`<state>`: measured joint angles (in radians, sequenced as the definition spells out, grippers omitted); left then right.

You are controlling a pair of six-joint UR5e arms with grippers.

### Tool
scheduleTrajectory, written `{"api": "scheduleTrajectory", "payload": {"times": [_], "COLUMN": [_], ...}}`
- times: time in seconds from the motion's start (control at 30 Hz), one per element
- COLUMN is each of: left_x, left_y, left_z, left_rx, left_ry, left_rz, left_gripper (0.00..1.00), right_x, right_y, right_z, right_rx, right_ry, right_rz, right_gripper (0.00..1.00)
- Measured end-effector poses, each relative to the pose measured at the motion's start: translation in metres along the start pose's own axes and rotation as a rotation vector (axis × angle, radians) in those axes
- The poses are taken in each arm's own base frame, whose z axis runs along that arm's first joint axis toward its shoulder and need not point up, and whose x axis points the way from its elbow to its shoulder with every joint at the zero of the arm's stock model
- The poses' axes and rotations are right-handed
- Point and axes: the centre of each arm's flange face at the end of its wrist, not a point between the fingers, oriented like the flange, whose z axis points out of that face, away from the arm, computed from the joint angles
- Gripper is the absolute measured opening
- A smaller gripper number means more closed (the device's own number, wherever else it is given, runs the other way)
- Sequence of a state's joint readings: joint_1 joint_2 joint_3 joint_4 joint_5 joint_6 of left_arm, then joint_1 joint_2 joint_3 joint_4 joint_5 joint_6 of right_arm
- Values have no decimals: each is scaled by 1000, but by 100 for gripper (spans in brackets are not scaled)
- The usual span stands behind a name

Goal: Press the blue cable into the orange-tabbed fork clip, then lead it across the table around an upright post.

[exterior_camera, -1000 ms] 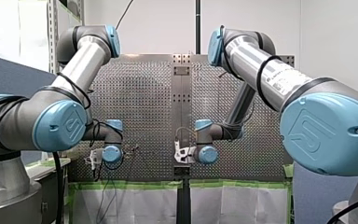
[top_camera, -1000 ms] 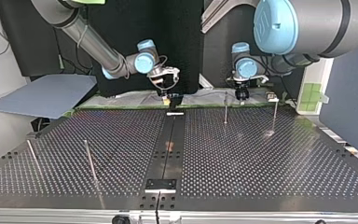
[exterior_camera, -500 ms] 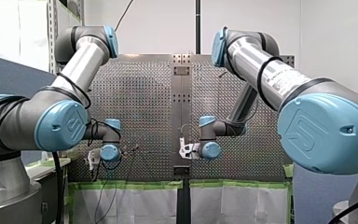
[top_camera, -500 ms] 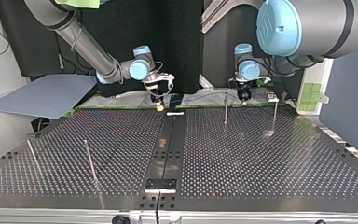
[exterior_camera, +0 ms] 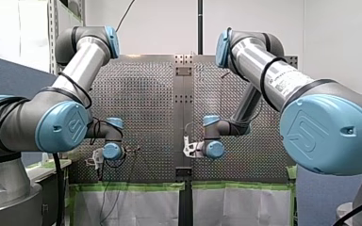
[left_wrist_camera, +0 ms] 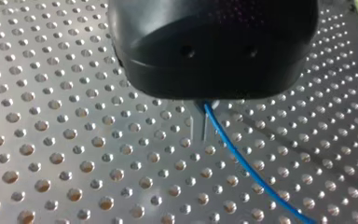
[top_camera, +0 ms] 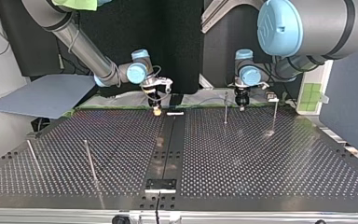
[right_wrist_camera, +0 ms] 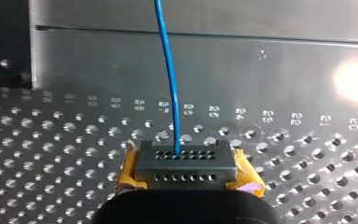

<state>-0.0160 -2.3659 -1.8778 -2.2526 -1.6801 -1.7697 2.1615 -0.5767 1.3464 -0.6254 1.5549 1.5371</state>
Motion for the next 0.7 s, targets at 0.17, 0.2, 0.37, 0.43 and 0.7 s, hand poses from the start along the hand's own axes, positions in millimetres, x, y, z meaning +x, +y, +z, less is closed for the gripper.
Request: {"api": "scheduleTrajectory", "payload": {"times": [0.17,0.2,0.37,0.43,0.7], "left_x": [-1,-1,-4,-6,-7], "left_y": [4,4,7,7,10], "left_z": [1,2,5,6,9], "left_rx": [-11,-14,-16,-13,-4], "left_ry": [-2,-3,-24,-33,-44], "left_rz": [-4,-4,3,6,16], "left_gripper": [9,9,64,74,100], "right_x": [6,6,7,7,7], "right_y": [3,4,4,4,5], "right_z": [5,5,6,6,6], "right_rx": [-13,-15,-17,-17,-17], "right_ry": [13,14,15,15,16], "right_rz": [0,0,0,0,0], "right_gripper": [0,0,0,0,0]}}
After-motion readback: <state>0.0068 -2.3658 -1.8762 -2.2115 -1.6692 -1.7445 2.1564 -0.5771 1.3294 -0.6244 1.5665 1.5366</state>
